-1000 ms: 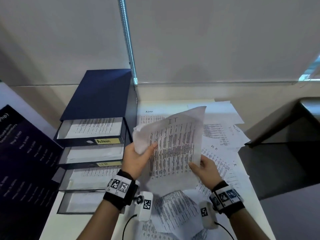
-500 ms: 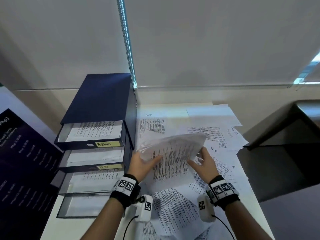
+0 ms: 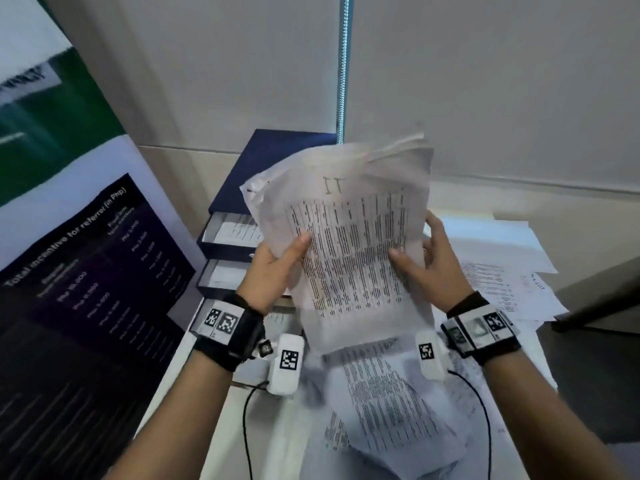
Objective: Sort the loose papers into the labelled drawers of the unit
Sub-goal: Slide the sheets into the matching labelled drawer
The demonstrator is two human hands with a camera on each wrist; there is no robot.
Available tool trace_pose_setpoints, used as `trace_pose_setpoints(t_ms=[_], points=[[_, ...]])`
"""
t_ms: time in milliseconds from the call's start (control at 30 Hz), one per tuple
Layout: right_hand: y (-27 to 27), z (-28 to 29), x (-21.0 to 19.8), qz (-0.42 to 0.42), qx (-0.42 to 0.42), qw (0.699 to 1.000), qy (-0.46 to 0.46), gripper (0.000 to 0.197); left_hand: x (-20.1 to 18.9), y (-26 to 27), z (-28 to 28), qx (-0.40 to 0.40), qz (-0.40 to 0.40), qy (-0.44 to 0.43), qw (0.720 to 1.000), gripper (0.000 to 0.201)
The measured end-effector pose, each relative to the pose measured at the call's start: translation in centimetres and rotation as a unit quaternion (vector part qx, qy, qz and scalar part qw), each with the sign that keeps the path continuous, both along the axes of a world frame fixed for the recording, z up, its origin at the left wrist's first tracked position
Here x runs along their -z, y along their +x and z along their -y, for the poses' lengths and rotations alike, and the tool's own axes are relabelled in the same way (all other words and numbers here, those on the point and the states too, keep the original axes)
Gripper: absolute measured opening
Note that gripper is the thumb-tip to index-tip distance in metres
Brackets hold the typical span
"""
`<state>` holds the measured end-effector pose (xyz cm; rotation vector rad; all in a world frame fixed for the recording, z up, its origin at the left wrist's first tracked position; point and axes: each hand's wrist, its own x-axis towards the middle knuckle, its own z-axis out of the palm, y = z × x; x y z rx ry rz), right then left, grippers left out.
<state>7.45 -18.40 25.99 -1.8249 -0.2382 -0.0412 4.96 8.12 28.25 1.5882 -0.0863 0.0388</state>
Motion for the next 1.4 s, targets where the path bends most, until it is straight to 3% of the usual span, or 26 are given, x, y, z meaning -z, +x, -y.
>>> trace_pose_setpoints(t_ms=[133, 300, 400, 467, 633, 733, 867, 967, 1067, 1233, 1400], points=[[-1.1, -5.6, 0.7, -0.015, -0.061, 0.998, 0.011, 0.067, 1.1, -1.7, -5.5, -0.049, -0.016, 0.026, 0.998, 0.022], [-5.4, -12.4, 7.4, -0.072, -0.062, 0.995, 0.016, 0.076, 6.4, -4.9, -12.1, -0.074, -0.125, 0.084, 0.986, 0.047], [-8.2, -15.1, 11.5, -0.107, -0.033, 0.993, -0.023, 0.055, 11.8, -7.7, -15.7, -0.015, -0.234, 0.160, 0.959, 0.067], [-10.0, -16.2, 13.1, -0.180, -0.035, 0.983, -0.010, 0.047, 14.9, -9.8, -17.7, 0.016, -0.272, 0.157, 0.949, 0.074], [-13.6, -18.6, 15.6, -0.318, -0.163, 0.934, -0.007, 0.047, 13.7, -13.8, -19.7, 0.003, -0.291, 0.114, 0.950, 0.059], [-15.1, -20.3, 17.2, -0.406, -0.169, 0.897, 0.037, 0.052, 14.4, -14.6, -21.6, -0.011, -0.288, 0.087, 0.954, 0.063], [-16.7, -21.5, 17.8, -0.491, -0.176, 0.851, 0.064, 0.050, 15.6, -15.6, -23.7, -0.036, -0.305, 0.157, 0.939, 0.056], [-17.2, -21.7, 17.0, -0.515, -0.181, 0.834, 0.080, 0.048, 16.1, -17.1, -25.3, 0.010, -0.323, 0.191, 0.927, 0.061], [-15.9, -21.6, 16.8, -0.534, -0.134, 0.828, 0.108, 0.050, 15.6, -19.1, -26.4, 0.076, -0.306, 0.205, 0.927, 0.050], [-14.0, -21.1, 14.5, -0.533, -0.119, 0.808, 0.223, 0.049, 12.6, -20.3, -26.1, 0.061, -0.266, 0.141, 0.952, 0.029], [-16.4, -22.7, 14.3, -0.524, -0.199, 0.813, 0.156, 0.050, 9.1, -19.4, -26.0, 0.073, -0.273, 0.038, 0.959, 0.034]])
